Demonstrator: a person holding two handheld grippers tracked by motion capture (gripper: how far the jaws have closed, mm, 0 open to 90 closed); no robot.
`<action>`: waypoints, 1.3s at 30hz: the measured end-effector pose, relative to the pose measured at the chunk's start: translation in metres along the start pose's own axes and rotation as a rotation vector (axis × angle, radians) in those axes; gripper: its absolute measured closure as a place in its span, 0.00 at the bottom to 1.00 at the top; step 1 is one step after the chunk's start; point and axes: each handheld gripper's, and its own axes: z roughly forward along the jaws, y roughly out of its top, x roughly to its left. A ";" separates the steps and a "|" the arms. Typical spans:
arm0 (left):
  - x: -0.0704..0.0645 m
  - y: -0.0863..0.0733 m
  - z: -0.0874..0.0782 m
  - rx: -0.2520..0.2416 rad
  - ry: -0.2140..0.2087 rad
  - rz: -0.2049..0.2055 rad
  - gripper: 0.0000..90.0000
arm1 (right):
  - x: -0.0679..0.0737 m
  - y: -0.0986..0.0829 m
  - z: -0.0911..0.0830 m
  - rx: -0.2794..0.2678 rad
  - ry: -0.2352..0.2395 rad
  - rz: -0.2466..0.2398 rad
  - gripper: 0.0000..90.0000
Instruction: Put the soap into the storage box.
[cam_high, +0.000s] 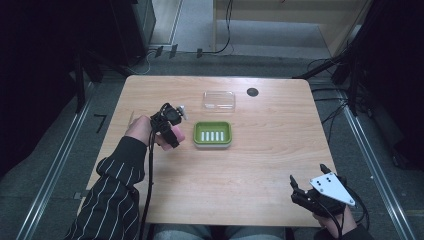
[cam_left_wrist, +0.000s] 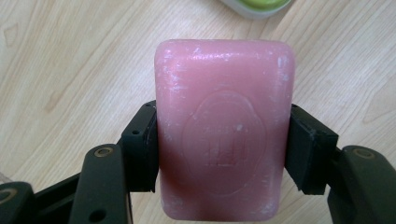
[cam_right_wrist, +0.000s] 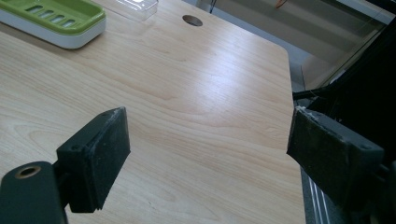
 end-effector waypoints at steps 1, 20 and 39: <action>0.000 0.002 -0.001 0.001 0.000 0.002 0.43 | 0.000 0.000 0.000 0.000 0.000 0.000 0.15; -0.009 0.019 -0.004 -0.025 0.007 0.057 0.43 | -0.002 -0.003 -0.004 0.009 -0.016 0.004 0.15; -0.017 0.038 -0.005 -0.048 0.012 0.127 0.43 | -0.007 -0.009 -0.011 0.015 -0.036 0.014 0.15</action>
